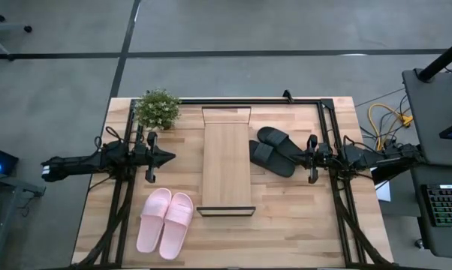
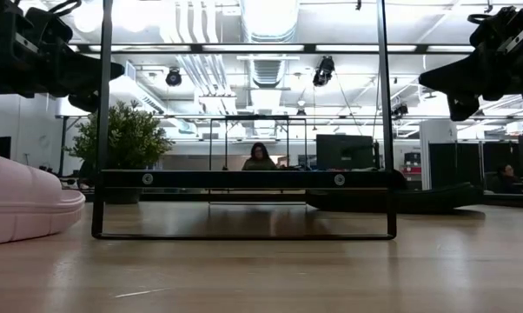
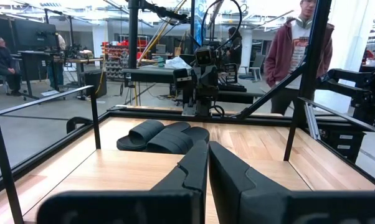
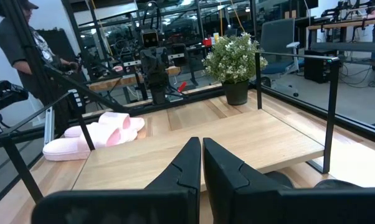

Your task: Pick and place slides into the shelf

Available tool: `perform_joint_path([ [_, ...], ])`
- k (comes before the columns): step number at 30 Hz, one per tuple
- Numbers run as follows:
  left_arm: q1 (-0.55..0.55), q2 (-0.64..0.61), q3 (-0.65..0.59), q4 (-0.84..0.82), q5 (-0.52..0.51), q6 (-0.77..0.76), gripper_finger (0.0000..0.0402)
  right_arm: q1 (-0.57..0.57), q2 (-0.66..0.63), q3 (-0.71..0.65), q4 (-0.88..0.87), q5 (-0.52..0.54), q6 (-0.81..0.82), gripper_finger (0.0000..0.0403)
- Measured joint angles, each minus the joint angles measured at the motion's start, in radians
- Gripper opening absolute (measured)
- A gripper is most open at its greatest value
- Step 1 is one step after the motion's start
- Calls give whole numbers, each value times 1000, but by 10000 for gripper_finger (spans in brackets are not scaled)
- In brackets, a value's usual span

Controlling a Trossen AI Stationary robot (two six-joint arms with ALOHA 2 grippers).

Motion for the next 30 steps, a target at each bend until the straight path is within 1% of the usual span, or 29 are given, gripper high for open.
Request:
perform_joint_path([
  [5,0,0,0,0,0,0,0,0,0,0,0,0,1,9],
  [7,0,0,0,0,0,0,0,0,0,0,0,0,38,9],
  [13,0,0,0,0,0,0,0,0,0,-1,21,0,270,9],
  [18,0,0,0,3,0,-3,0,0,0,-1,50,0,521,9],
  [19,0,0,0,4,1,-26,0,0,0,-1,48,0,565,9],
  [20,0,0,0,4,1,-76,0,0,0,-1,48,0,614,9],
  [23,0,0,0,3,1,-321,0,0,0,-1,49,0,751,9],
  [26,0,0,0,3,1,-544,0,0,0,-1,48,0,826,9],
  [28,0,0,0,5,1,-646,0,0,0,-1,48,0,845,8],
  [30,0,0,0,5,0,-695,0,0,0,-1,49,0,858,9],
])
